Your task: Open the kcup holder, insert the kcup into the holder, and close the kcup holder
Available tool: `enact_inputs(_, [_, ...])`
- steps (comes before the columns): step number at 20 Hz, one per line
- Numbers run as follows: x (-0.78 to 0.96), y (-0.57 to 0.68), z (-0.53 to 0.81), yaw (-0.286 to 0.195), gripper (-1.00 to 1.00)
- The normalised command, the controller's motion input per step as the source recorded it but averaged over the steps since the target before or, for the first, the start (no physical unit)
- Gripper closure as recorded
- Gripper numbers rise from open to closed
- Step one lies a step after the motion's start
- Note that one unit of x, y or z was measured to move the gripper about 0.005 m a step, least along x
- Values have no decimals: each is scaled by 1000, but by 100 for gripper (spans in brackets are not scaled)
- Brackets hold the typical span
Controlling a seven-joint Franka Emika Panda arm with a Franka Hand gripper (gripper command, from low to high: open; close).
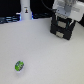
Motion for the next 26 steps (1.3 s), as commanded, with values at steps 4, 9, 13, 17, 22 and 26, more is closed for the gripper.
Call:
enact_inputs(4, [13,-1,-1,-4,100])
enact_inputs(9, [31,-6,-2,-5,100])
enact_inputs(13, [197,-36,24,-10,100])
enact_inputs(17, [918,-232,309,-35,100])
enact_inputs(22, [936,-241,306,-34,100])
enact_inputs(26, [949,-294,250,-42,100])
